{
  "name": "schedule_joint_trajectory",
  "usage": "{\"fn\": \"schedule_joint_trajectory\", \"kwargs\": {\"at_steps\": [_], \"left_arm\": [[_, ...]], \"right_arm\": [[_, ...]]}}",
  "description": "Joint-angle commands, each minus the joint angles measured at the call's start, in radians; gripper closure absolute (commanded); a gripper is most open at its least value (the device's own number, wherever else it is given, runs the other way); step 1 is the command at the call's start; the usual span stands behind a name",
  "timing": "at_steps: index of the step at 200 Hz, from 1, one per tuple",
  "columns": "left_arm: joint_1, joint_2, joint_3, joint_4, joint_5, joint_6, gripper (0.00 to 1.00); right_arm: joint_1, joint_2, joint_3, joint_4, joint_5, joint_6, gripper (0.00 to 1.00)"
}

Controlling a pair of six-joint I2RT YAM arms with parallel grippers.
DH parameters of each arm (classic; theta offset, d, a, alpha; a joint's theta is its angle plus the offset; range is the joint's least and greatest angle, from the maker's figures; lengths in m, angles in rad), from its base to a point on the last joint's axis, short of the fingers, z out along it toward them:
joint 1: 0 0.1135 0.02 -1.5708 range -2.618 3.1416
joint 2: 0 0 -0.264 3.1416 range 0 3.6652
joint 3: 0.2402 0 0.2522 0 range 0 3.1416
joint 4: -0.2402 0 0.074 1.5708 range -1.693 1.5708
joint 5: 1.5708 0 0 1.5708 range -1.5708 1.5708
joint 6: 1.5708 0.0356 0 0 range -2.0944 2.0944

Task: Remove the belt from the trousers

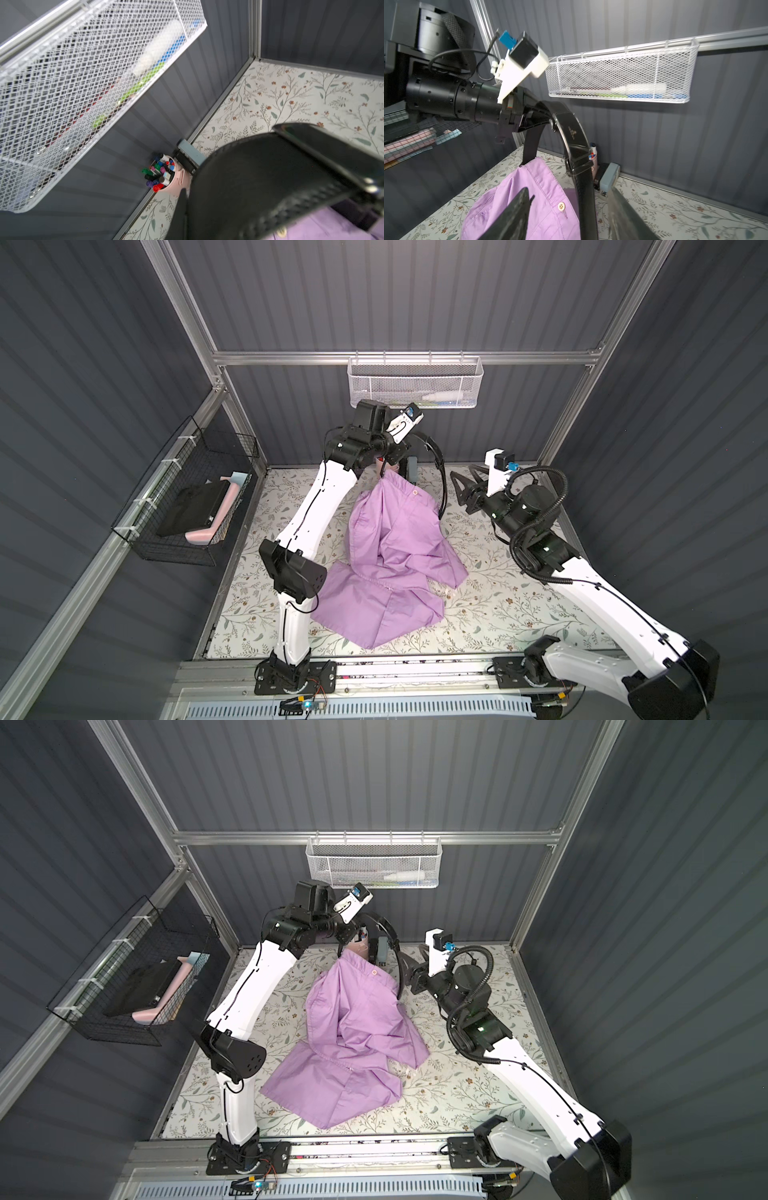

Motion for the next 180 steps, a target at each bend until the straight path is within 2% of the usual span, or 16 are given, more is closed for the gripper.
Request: {"fn": "schedule_joint_trajectory", "kwargs": {"at_steps": [1,15,45,61,92,133,157,180], "left_arm": [[-0.015,-0.001,0.064,-0.096,-0.014,0.023,1.00],[-0.045,-0.037,-0.046,-0.120,-0.043,-0.011,1.00],[-0.117,-0.193,-0.452,0.017,-0.097,-0.114,1.00],[-0.142,-0.234,-0.566,0.043,-0.133,-0.164,1.00],[-0.172,-0.226,-0.574,-0.018,-0.206,-0.243,1.00],[-0.181,-0.262,-0.571,-0.034,-0.171,-0.288,1.00],[-0.182,-0.305,-0.610,-0.022,-0.157,-0.278,1.00],[-0.183,-0.326,-0.621,-0.040,-0.156,-0.263,1.00]], "right_arm": [[0.002,0.013,0.026,-0.098,0.015,-0.050,0.39],[0.002,0.011,0.002,-0.091,-0.007,-0.032,0.39],[0.031,0.011,-0.032,-0.104,-0.059,-0.045,0.38],[0.064,0.021,-0.028,-0.140,-0.055,-0.082,0.38],[0.108,0.053,-0.022,-0.182,-0.036,-0.126,0.38],[0.112,0.088,-0.043,-0.199,0.049,-0.179,0.36],[0.112,0.081,-0.067,-0.182,0.143,-0.234,0.36],[0.111,0.085,-0.067,-0.157,0.185,-0.303,0.35]]}}
